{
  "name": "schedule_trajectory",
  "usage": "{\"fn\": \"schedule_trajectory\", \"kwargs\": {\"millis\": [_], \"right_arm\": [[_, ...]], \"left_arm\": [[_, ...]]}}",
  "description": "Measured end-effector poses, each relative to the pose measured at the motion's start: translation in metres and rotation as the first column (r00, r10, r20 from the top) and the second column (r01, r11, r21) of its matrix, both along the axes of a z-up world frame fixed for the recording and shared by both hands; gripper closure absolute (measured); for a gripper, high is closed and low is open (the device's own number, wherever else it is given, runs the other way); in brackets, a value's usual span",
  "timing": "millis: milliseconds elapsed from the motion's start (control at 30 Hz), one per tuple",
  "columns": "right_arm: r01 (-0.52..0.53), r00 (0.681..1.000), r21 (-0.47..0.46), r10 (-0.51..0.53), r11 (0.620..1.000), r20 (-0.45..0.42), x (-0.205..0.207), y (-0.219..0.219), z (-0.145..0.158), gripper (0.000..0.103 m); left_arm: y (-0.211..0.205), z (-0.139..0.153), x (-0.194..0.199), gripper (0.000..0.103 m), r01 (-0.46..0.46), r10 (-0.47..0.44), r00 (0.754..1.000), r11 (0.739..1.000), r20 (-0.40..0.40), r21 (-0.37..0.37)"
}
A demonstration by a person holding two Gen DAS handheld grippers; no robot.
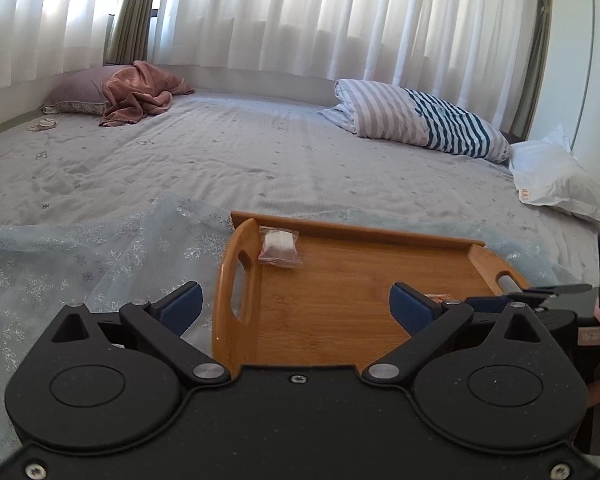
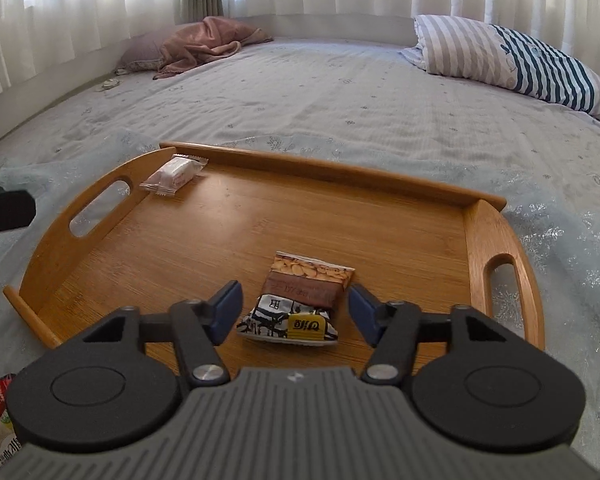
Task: Organize snacks
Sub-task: 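Carry the held packets over the tray with the right gripper while the left gripper withdraws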
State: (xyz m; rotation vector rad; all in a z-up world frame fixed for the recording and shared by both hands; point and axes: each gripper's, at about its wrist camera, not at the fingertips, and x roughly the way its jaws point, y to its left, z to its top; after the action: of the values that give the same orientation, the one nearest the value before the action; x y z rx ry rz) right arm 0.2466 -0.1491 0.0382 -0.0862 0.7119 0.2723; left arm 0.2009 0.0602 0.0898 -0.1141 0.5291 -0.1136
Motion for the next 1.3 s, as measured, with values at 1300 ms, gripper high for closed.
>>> {"fn": "schedule_trajectory", "kwargs": {"millis": [1300], "right_arm": [[-0.079, 0.997, 0.031, 0.079, 0.996, -0.001, 0.039, 0.046, 0.013, 0.057]], "left_arm": [[-0.007, -0.018, -0.042, 0.003, -0.021, 0.019, 0.999, 0.999, 0.035, 0.046]]}}
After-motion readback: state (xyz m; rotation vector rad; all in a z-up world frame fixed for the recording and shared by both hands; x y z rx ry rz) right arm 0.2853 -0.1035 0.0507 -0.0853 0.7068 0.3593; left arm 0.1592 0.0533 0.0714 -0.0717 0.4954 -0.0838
